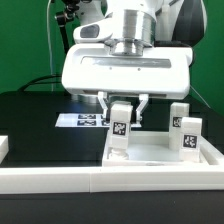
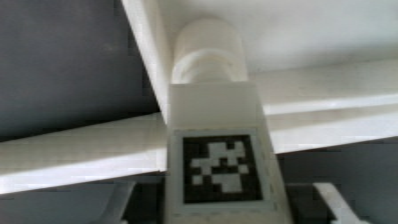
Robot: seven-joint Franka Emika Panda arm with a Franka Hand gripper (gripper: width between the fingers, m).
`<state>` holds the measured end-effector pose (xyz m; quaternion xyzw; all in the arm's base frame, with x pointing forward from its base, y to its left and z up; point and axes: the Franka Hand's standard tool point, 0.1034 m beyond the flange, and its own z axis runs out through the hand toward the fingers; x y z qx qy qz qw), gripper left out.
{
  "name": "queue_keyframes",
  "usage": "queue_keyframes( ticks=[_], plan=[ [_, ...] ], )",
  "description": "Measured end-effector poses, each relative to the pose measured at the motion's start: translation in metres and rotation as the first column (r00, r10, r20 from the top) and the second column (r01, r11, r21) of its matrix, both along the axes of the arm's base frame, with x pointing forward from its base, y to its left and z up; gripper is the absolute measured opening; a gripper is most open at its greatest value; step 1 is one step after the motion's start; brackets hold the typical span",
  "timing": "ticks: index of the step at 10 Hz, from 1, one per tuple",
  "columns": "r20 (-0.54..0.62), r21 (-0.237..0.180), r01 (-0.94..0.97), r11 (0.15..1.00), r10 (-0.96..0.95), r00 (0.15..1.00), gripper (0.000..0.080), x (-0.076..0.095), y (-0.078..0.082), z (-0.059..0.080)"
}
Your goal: Assemble square table
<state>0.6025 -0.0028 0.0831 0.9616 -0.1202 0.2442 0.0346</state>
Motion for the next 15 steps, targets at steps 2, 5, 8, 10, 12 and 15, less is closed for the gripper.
queue_keyframes(
  ticks=[2, 5, 8, 10, 12, 15],
  plan=[
    [0.001, -0.004, 0.000, 1.000, 0.000, 1.000, 0.0290, -0.0007, -0.0008, -0.0022],
    [0.050, -0.033, -0.005, 0.999, 0.006, 0.999, 0.0290, -0.0003, -0.0015, -0.0026],
    [0.098, -0.059, -0.013, 0.998, 0.019, 0.995, 0.0290, 0.0021, 0.0010, -0.0032],
    [0.091, -0.056, -0.014, 0.998, 0.019, 0.996, 0.0290, 0.0026, 0.0008, -0.0029],
    [0.091, -0.056, -0.014, 0.998, 0.019, 0.996, 0.0290, 0.0025, 0.0006, -0.0031],
    [0.091, -0.057, -0.013, 0.998, 0.019, 0.996, 0.0587, 0.0024, 0.0006, -0.0032]
  ],
)
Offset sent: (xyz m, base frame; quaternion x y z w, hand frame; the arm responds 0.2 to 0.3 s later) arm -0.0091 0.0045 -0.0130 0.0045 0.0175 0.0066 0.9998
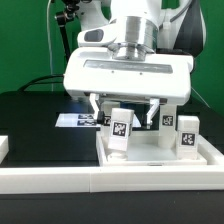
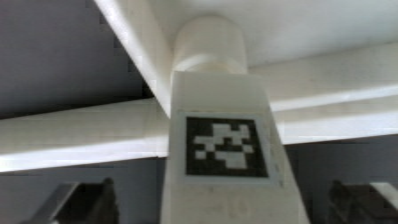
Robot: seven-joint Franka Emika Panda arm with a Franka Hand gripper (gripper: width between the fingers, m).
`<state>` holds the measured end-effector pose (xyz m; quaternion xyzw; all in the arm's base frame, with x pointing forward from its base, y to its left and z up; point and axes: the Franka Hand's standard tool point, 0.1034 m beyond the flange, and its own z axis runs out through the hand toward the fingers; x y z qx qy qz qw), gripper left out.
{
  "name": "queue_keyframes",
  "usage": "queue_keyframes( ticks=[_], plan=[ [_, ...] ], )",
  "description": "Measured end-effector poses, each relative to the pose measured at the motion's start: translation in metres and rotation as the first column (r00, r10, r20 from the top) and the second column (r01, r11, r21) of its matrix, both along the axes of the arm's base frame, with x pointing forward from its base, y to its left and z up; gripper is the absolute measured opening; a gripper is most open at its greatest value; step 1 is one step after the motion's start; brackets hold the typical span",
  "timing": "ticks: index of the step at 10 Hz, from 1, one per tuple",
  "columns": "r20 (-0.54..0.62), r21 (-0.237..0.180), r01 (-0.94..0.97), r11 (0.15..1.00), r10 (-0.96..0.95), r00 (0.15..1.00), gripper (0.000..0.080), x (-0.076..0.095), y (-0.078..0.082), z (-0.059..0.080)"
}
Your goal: Assemble square table
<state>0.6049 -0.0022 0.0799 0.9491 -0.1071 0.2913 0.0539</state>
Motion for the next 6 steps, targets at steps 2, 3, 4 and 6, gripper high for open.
queue_keyframes(
  ticks=[2, 3, 4, 6],
  plan=[
    [0.000, 0.000, 0.000, 1.000, 0.000, 1.000, 0.0646, 0.0000, 0.0000, 0.0000],
    [0.000, 0.000, 0.000, 1.000, 0.000, 1.000, 0.0646, 0.0000, 0.0000, 0.0000],
    [0.000, 0.000, 0.000, 1.000, 0.000, 1.000, 0.0649, 0.0000, 0.0000, 0.0000],
    [0.000, -0.001, 0.000, 1.000, 0.000, 1.000, 0.0649, 0.0002, -0.0009, 0.0005]
  ],
)
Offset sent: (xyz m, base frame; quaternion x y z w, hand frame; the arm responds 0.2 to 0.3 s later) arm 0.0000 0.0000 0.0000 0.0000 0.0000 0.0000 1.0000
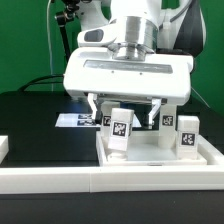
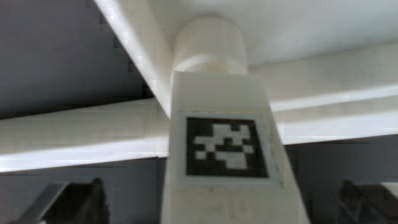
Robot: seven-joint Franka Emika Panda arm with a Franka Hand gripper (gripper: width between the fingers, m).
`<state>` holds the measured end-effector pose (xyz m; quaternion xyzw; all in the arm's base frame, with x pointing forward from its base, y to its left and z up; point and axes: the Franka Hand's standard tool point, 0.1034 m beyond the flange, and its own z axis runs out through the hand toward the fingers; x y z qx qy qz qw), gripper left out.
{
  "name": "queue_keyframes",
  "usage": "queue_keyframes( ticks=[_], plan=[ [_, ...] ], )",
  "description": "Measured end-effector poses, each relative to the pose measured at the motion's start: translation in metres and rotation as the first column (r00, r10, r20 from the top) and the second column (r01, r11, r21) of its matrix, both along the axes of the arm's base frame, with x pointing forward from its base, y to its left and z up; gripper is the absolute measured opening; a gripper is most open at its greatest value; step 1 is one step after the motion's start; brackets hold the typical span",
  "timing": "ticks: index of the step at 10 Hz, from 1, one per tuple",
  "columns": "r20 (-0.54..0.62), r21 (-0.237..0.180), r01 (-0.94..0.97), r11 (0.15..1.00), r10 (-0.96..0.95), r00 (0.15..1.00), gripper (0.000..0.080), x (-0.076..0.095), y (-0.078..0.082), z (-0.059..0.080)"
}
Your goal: Assemble square table
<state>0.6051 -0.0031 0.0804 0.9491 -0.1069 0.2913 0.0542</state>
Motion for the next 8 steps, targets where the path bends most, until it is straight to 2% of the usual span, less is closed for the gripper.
queue_keyframes(
  ticks=[3, 4, 6, 8],
  plan=[
    [0.011, 0.004, 0.005, 1.000, -0.005, 1.000, 0.0649, 0.005, -0.007, 0.014],
    [-0.016, 0.020, 0.008, 1.000, -0.008, 1.000, 0.0649, 0.004, -0.009, 0.016],
    [-0.027, 0.023, 0.008, 1.000, -0.007, 1.000, 0.0649, 0.003, -0.008, 0.014],
    [-0.163, 0.091, 0.025, 0.996, -0.010, 0.987, 0.0649, 0.000, -0.006, 0.007]
  ],
)
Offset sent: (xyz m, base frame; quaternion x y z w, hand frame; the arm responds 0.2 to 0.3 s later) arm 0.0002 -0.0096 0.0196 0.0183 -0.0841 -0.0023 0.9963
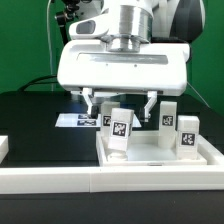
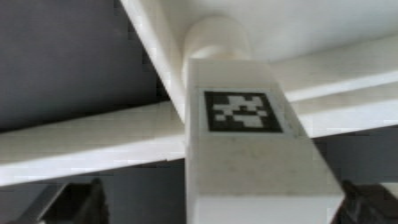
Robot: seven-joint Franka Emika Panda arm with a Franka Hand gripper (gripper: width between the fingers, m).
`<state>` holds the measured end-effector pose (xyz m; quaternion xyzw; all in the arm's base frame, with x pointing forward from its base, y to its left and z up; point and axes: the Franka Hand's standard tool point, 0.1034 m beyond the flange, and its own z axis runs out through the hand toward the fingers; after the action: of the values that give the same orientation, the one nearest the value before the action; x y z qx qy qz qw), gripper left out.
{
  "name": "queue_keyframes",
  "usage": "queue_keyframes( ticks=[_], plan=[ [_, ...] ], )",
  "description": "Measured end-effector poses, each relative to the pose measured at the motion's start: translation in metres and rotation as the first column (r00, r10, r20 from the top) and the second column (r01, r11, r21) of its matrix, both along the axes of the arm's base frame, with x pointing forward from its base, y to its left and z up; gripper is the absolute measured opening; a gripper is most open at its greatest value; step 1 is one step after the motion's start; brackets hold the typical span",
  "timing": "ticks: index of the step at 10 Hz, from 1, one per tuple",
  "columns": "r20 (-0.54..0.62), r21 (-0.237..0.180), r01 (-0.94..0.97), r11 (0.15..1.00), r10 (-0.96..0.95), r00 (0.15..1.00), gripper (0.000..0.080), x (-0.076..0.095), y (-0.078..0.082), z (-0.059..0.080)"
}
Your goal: Assemble square table
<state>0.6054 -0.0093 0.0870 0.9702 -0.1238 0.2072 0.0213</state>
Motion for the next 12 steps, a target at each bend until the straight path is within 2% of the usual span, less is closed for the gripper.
queue_keyframes(
  ticks=[2, 4, 5, 10, 11, 12],
  plan=[
    [-0.134, 0.067, 0.007, 0.998, 0.002, 0.991, 0.0649, 0.0009, 0.0044, -0.0025],
    [-0.256, 0.113, 0.012, 0.994, 0.018, 0.967, 0.0649, -0.0021, 0.0046, -0.0033],
    [-0.279, 0.122, 0.016, 0.992, 0.018, 0.960, 0.0649, 0.0004, 0.0038, -0.0025],
    [-0.265, 0.118, 0.024, 0.993, 0.008, 0.964, 0.0649, 0.0032, -0.0026, -0.0005],
    [-0.266, 0.118, 0.024, 0.993, 0.009, 0.964, 0.0533, 0.0031, -0.0020, -0.0008],
    [-0.267, 0.118, 0.024, 0.993, 0.008, 0.964, 0.0384, 0.0028, -0.0022, -0.0014]
  ],
)
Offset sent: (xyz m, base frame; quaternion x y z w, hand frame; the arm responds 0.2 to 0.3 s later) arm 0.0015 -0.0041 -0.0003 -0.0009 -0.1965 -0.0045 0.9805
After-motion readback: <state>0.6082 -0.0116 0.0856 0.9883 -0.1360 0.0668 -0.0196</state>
